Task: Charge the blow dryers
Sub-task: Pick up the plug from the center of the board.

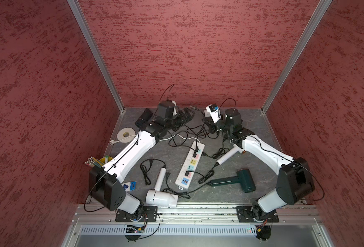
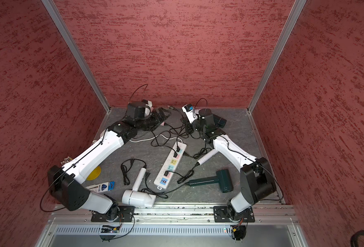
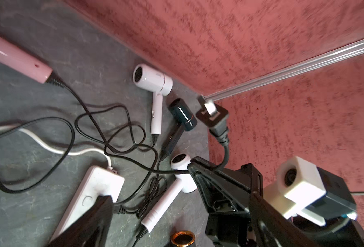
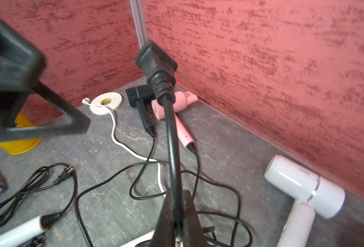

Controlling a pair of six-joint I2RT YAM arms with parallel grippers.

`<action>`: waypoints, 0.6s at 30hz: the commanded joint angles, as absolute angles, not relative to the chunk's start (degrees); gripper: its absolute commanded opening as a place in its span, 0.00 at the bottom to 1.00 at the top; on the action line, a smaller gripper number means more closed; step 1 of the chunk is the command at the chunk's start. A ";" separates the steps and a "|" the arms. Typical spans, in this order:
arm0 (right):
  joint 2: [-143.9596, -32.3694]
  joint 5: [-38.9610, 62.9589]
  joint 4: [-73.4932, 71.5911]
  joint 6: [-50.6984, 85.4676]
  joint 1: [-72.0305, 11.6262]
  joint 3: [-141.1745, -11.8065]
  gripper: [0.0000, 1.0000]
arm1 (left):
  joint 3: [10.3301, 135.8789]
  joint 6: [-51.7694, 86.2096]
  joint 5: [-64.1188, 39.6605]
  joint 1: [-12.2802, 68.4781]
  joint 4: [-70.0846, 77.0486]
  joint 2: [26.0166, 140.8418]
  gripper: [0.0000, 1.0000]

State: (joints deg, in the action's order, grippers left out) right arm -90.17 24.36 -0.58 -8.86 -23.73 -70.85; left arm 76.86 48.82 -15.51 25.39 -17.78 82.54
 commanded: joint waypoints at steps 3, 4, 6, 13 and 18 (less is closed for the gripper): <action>-92.08 36.87 8.29 -11.27 -22.55 -74.96 0.00 | 66.43 47.64 -31.36 19.01 4.25 79.58 1.00; -92.14 38.51 8.59 -10.93 -22.50 -75.09 0.00 | 64.89 48.67 -33.89 18.41 8.26 79.75 1.00; -92.55 40.68 9.53 -10.55 -22.41 -75.53 0.00 | 62.48 51.24 -37.75 17.55 16.01 80.62 1.00; -89.99 37.20 2.68 -10.08 -22.79 -69.51 0.00 | 62.91 57.04 -39.39 17.84 14.27 82.89 0.90; -83.52 22.61 -10.04 -15.67 -26.01 -58.29 0.00 | 67.61 56.82 -33.60 20.34 -3.95 81.56 0.92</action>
State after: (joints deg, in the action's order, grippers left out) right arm -87.11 31.38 -0.67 -11.92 -24.36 -61.58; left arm 64.75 55.77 -35.73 19.33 4.86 83.11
